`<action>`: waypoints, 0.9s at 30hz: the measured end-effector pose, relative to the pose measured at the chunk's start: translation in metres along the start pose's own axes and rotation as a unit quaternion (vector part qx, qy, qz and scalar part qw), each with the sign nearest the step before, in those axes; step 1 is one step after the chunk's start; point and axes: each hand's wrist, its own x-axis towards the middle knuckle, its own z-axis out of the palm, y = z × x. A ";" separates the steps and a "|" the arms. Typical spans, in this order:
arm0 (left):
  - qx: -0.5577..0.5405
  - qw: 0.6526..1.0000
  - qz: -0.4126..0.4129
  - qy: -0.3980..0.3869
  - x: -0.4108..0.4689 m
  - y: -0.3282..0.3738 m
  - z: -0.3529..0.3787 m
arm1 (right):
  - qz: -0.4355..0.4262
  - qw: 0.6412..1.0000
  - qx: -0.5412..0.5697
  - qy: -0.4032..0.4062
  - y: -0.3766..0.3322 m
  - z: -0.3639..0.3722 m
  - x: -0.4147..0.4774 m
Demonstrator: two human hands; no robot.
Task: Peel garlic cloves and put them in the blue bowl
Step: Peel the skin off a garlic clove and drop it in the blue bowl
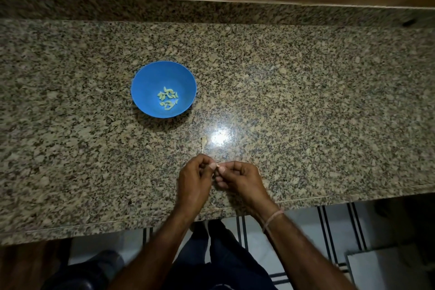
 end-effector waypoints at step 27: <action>0.178 0.973 0.148 0.000 0.000 0.006 -0.010 | 0.106 0.994 0.019 0.016 -0.016 0.006 -0.005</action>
